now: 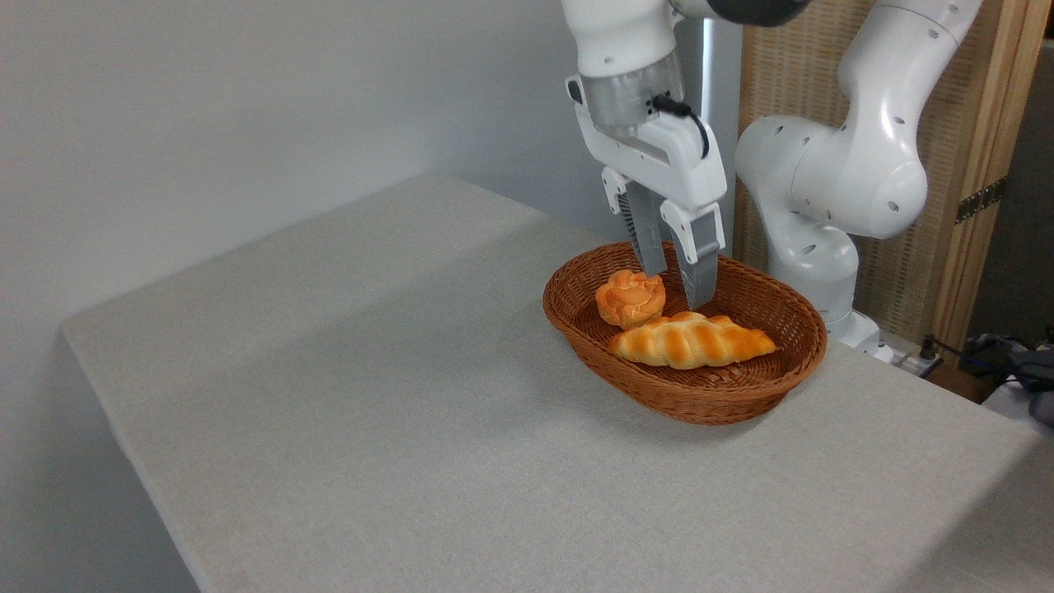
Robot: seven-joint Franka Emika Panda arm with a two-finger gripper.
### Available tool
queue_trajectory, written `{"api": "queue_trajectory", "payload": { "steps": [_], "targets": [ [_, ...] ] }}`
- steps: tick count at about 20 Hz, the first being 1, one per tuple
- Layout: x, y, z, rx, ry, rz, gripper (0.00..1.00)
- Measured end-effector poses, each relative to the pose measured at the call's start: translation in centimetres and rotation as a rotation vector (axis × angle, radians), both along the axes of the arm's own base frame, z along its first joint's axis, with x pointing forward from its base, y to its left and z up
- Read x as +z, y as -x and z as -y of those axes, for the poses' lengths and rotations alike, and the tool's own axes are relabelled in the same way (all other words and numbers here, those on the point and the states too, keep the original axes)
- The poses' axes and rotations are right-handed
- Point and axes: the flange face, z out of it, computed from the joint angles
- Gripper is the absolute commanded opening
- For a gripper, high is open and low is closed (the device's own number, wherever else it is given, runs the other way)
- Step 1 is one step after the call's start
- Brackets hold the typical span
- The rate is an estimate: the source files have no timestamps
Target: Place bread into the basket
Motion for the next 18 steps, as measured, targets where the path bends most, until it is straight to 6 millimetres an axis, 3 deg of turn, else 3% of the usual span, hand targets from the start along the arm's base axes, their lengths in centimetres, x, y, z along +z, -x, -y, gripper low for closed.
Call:
{"api": "queue_trajectory", "payload": {
  "steps": [3, 7, 13, 18],
  "targets": [
    [1.6, -0.8, 0.0, 0.005, 0.003, 0.030, 1.00],
    [4.2, -3.4, 0.6, 0.040, 0.041, 0.064, 1.00],
    [10.0, -10.1, 2.3, 0.165, 0.116, 0.147, 1.00],
    [11.6, -16.6, 3.3, 0.248, 0.127, 0.164, 1.00]
  ]
}}
